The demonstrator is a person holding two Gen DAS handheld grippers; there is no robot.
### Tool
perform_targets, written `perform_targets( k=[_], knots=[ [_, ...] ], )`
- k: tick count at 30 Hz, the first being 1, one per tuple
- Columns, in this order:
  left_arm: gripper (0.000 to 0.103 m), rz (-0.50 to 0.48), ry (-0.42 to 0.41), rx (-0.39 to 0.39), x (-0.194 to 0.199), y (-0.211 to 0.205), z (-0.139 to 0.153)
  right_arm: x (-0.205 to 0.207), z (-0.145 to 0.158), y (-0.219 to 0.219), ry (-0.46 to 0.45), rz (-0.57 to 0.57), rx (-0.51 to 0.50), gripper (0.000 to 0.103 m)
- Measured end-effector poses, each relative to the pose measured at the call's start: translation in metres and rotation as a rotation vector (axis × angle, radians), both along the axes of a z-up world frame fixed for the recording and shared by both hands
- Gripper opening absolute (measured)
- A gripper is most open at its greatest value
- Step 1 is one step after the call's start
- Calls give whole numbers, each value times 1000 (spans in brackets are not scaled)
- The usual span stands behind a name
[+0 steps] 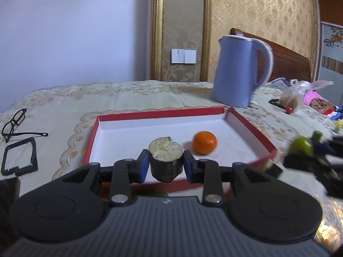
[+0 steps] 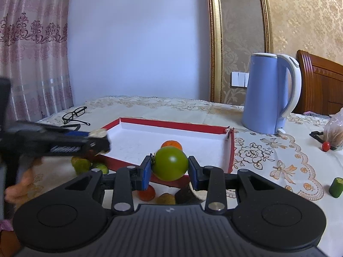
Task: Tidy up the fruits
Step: 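Lift the log piece into the red tray and open the left gripper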
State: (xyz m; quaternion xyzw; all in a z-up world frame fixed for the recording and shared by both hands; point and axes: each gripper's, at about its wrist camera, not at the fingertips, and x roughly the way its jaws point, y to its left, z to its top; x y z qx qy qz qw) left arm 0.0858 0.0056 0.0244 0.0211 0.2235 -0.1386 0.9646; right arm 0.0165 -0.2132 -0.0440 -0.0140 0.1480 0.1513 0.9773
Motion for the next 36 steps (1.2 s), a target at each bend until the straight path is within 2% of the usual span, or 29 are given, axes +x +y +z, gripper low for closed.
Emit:
perform_targets(
  k=[5,9,13,15,19,21,23,25,26,28,32,36],
  knots=[
    [31,61,1,48,33,-6,1,-6,1,-1,-8,5,5,35],
    [31,77,28,43,55,-8,2,-9,0,-3,-14,8,8,35],
    [32,93,40,88,69,-17,-2,-10,-1,-4,-11,8,10,35],
    [35,106,39,107,73,-20,-4,-10,-2,-4,-8,8,11,35],
    [53,114,23,102,71,-21,-4,-11,-4,-4,-3,8,12,35],
    [55,112,15,104,66,-22,-4,-10,-4,-5,-1,5,14,35],
    [62,123,11,109,60,-20,-5,-9,-5,-5,2,1,14,35],
    [68,135,6,93,52,-17,-7,-8,-6,-5,4,-2,15,35],
    [76,139,5,83,48,-14,-7,-8,-6,-5,5,-3,15,35],
    [85,152,-6,49,37,-7,-8,-6,-6,-4,7,-2,12,35],
    [100,181,-52,-67,7,17,-12,0,-5,-3,9,-14,5,35],
    [103,243,-112,-146,-14,40,-18,18,-4,-4,25,-46,-9,35]
  ],
)
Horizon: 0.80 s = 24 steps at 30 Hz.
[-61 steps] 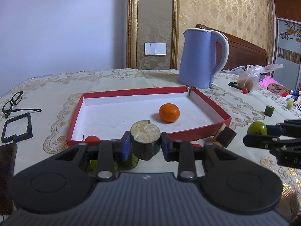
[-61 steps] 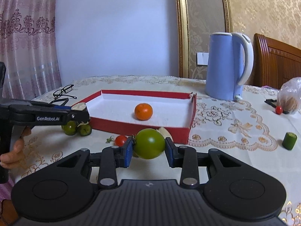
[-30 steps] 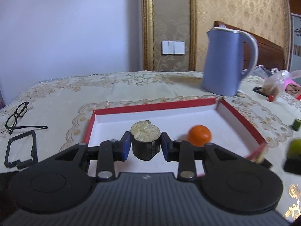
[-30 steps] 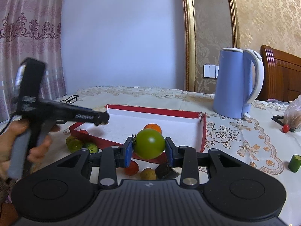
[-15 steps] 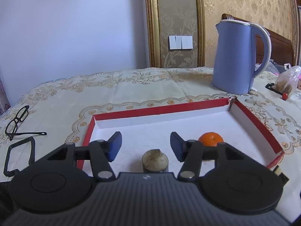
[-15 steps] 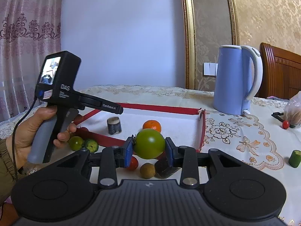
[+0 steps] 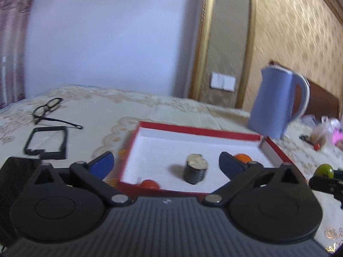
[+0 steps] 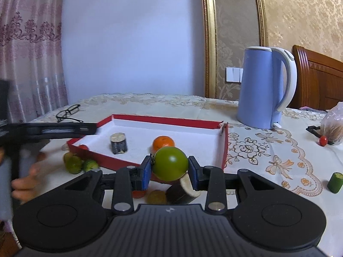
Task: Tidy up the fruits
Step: 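Lift the log piece into the red tray and open the left gripper, then lower the green tomato into the tray and open the right gripper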
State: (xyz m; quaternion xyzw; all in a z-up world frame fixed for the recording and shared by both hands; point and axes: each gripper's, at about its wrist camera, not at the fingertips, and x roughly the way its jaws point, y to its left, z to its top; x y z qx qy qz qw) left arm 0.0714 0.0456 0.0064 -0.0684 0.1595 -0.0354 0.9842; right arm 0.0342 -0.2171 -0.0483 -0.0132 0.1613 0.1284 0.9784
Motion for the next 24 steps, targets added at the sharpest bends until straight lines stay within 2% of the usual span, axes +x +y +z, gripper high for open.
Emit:
perform_targets(
  k=[3,7,15,24],
  knots=[
    [103,25,-20,-16,-2,10,-3,9,0,0,7,-14,-4,35],
    [103,24,0,-69,2,17,-6,28,2,2,21,-34,-8,35],
    [103,54,27,-124,4,29,-10,57,7,5,36,-62,-11,35],
    [103,78,39,-134,4,32,-11,80,10,2,47,-86,13,35]
  ],
)
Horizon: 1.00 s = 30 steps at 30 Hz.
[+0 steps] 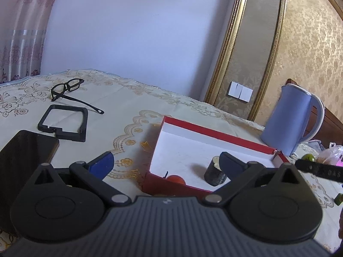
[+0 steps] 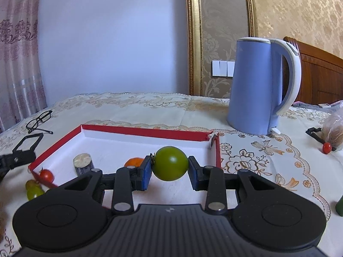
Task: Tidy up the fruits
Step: 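Lower the green tomato into the tray and open the right gripper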
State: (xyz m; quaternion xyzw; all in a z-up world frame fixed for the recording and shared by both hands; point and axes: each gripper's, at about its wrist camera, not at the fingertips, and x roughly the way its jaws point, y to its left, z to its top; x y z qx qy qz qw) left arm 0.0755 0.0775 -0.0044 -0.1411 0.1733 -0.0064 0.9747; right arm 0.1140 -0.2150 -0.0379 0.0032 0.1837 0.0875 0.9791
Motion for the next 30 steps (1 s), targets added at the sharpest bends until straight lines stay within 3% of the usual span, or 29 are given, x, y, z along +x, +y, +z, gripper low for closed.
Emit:
perform_targets(
  k=[19,21,23,30],
  knots=[
    [103,13,13,31,1,-5,-1,73,12,11,69,-63,-24,36],
    [103,12,12,35,1,-5,-1,78,11,12,87,-66,-30,45],
    [103,12,12,40,1,-6,-1,77,11,14,89,-71,-37,58],
    [103,20,12,48,1,-6,-2,23,16,6,0,-50,10,59]
  ],
)
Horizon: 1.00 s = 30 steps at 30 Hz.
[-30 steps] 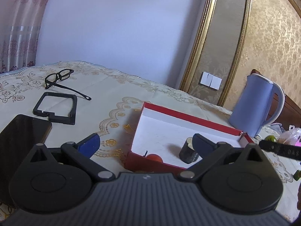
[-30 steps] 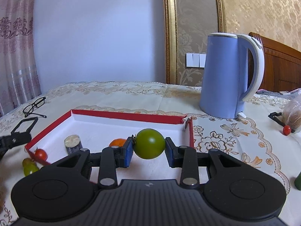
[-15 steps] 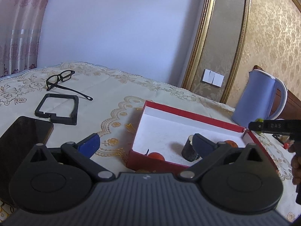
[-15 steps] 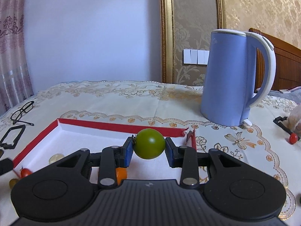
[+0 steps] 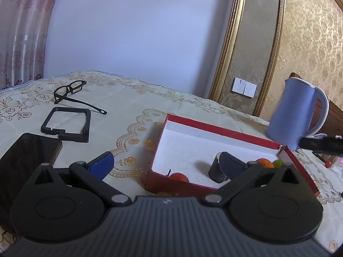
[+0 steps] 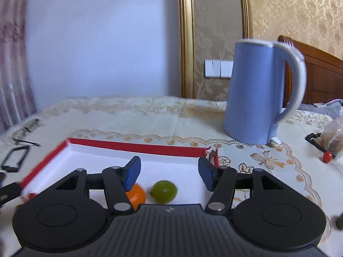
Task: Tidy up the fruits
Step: 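Lower the green tomato into the tray and open the right gripper, then grasp the second dark cut log piece with the right gripper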
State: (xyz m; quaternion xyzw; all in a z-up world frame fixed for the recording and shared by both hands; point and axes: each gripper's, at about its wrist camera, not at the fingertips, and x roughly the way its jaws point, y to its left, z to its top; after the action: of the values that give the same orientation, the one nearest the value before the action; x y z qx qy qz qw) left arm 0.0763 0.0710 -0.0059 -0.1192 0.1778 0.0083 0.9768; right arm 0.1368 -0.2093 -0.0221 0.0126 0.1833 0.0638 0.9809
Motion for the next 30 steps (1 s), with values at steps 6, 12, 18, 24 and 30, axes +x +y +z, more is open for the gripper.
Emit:
perform_targets(
  k=[6,12,18,24,30],
  knots=[
    [103,1,6,12,1,-2,0,-78,-19,-19,-27,18,82,69],
    [103,-3,3,6,2,-1,0,-100,-47,-31,39,-5,115,69],
    [103,-2,6,7,2,-1,0,-93,-52,-32,67,-2,160,69],
    [103,-11,5,0,2,-1,0,-74,-62,-27,148,24,222,39],
    [103,-60,2,12,2,-6,0,-86,-61,-26,94,5,194,38]
  ],
)
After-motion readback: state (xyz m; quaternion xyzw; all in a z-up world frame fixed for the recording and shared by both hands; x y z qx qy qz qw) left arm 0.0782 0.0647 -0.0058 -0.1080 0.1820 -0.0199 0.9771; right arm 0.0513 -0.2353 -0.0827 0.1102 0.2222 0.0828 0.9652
